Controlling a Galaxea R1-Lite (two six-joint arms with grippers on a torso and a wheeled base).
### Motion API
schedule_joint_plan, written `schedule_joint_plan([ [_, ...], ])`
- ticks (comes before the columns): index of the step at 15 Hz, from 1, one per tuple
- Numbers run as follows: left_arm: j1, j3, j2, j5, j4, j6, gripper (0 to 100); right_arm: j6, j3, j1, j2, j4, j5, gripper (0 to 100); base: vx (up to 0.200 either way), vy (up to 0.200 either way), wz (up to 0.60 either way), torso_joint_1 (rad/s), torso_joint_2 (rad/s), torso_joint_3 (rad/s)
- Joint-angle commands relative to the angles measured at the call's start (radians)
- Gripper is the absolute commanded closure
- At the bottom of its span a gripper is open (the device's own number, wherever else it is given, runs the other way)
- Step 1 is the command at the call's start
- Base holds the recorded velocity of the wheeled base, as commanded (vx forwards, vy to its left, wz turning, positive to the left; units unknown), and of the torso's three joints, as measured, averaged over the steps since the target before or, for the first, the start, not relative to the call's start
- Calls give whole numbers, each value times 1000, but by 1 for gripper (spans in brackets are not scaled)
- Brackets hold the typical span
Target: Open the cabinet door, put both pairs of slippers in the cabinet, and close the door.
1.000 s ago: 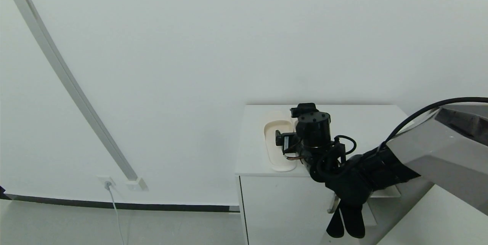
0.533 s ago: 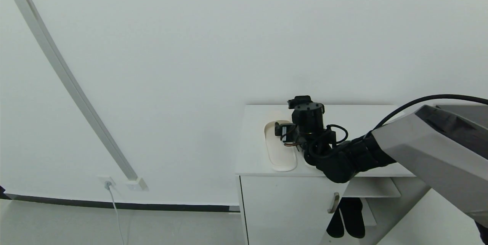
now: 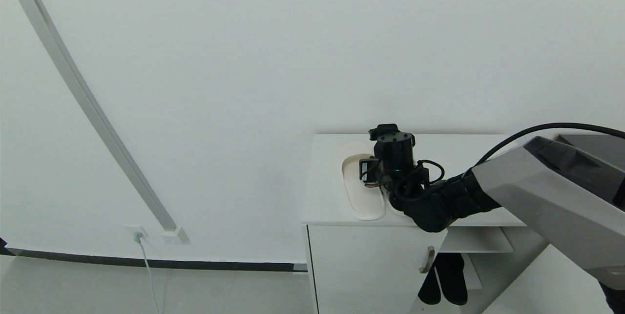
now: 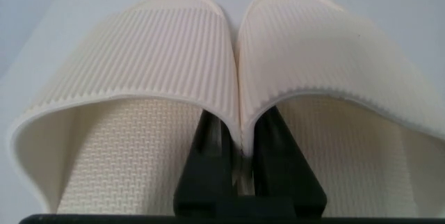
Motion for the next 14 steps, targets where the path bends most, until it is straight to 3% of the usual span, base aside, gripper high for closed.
schedule_joint_plan([
  [1, 1, 0, 1, 1, 0, 0, 100, 0, 4, 1, -4, -2, 0, 100, 0, 0, 0, 0, 0, 0],
  [7, 1, 0, 1, 2, 0, -1, 100, 5, 90, 18, -93, -16, 9, 100, 0, 0, 0, 0, 0, 0],
  [11, 1, 0, 1, 1, 0, 0, 100, 3, 352, 32, -349, -62, 111, 100, 0, 0, 0, 0, 0, 0],
  [14, 1, 0, 1, 1, 0, 0, 100, -3, 608, 32, -590, -61, 313, 100, 0, 0, 0, 0, 0, 0],
])
